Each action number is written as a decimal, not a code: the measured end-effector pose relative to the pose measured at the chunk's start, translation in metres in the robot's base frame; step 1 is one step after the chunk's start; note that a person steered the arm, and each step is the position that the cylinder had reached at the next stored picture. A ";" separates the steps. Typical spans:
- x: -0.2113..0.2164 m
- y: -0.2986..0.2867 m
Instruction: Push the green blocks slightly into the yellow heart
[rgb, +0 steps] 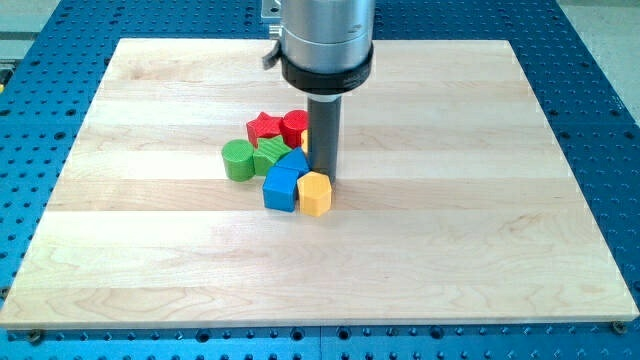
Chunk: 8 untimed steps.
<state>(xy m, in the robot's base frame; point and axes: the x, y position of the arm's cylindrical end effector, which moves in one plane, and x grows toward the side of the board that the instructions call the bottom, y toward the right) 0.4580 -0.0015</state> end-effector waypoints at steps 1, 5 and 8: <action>0.002 0.048; 0.128 0.009; 0.123 -0.081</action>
<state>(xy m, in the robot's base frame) 0.5814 -0.0828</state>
